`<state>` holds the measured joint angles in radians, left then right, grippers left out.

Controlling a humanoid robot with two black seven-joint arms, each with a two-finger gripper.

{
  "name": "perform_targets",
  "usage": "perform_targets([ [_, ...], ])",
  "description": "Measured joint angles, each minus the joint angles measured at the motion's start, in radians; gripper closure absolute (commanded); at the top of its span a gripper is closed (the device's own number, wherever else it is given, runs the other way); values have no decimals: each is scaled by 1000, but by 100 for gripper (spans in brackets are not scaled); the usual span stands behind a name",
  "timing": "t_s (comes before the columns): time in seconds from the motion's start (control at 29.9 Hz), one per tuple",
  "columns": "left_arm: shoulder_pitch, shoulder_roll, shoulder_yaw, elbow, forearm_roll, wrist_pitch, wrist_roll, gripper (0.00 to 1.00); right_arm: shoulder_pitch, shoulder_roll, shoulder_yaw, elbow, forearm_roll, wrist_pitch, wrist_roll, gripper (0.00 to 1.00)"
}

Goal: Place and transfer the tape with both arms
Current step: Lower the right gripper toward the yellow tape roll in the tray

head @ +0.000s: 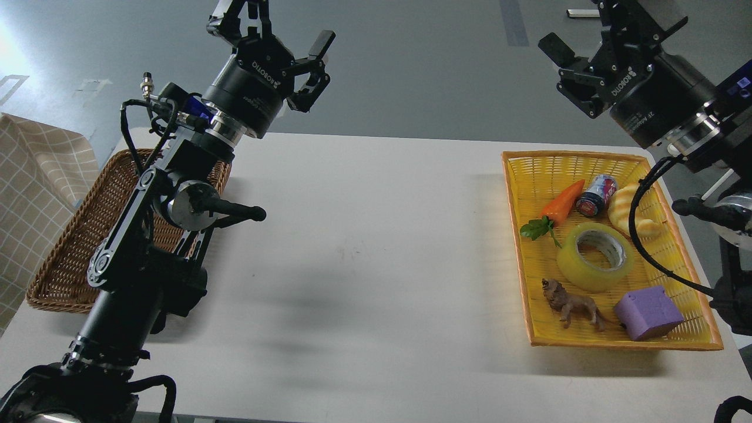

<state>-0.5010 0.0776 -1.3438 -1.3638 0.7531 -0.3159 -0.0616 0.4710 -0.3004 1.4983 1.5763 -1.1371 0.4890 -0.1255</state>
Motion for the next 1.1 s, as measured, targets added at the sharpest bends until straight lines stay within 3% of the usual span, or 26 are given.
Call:
perform_targets([
  [0.37, 3, 3, 0, 0, 2, 1, 0, 2, -74, -246, -3, -2, -401, 0, 13, 0],
  [0.74, 7, -1, 0, 0, 2, 2, 0, 2, -172, -375, 110, -12, -301, 0, 61, 0],
  [0.94, 4, 0, 0, 0, 2, 1, 0, 2, -193, -404, 158, -33, -287, 0, 145, 0],
  [1.1, 4, 1, 0, 0, 2, 1, 0, 2, -266, -457, 134, -31, -374, 0, 151, 2],
])
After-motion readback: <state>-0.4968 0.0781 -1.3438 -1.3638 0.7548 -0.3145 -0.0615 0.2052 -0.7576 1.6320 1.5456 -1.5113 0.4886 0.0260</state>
